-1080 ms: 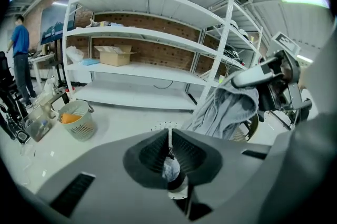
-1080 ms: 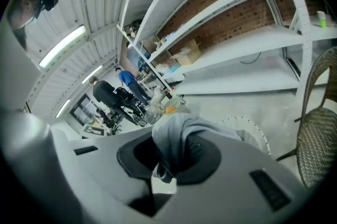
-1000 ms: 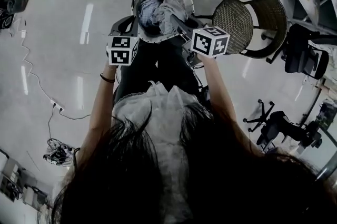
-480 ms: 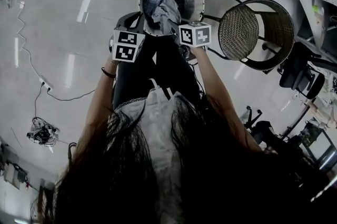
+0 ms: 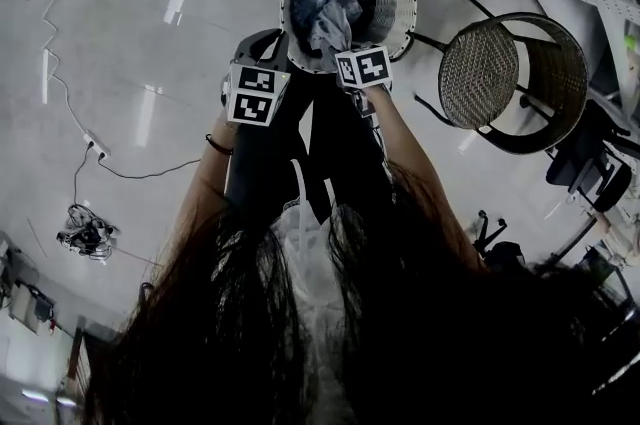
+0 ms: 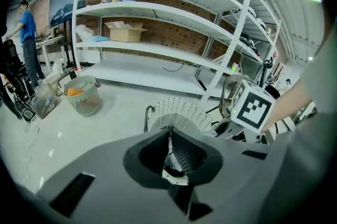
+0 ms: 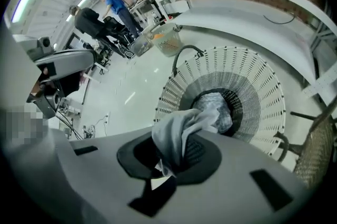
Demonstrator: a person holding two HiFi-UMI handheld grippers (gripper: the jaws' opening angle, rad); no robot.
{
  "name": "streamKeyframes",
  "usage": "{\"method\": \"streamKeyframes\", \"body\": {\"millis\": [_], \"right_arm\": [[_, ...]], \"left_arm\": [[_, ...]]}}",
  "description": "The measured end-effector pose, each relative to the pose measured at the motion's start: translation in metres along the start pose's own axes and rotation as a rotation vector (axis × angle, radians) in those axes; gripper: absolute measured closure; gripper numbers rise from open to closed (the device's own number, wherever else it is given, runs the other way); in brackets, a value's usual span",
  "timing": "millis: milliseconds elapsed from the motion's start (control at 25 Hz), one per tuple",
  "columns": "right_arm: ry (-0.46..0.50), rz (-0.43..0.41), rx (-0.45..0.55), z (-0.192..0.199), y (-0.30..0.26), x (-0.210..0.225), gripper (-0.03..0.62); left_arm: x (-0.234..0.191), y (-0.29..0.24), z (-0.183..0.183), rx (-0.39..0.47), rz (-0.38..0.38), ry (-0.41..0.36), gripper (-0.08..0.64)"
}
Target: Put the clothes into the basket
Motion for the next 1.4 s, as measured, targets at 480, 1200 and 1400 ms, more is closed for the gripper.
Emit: {"method": "streamKeyframes", "body": {"millis": [480, 1200, 1400], "right_arm": [[0.06, 0.05, -0.125, 0.029, -0.049, 0.027, 0.35], [-0.061, 0.028, 0.299, -0.05, 0.01, 0.011, 0.35], [-0.132, 0.014, 0.472, -0.089, 0.071, -0.004, 0.351]], "left_arm": [[-0.005, -0.005, 0.02, -0.071, 0.012, -0.02, 0.531], [0.01, -0.006, -0.007, -0.044, 0.037, -0.068, 0.531], [0.012, 0.015, -0.035, -0.011, 0.039, -0.089, 0.531]]}}
Point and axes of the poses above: the fingertips, and each gripper's own axes: y backward along the fingers, x to its right, z out of its underside, the point moved 3 cm from there along y, backward along the fingers, and after that the axes turned 10 degrees about x, right-handed, at the moved point
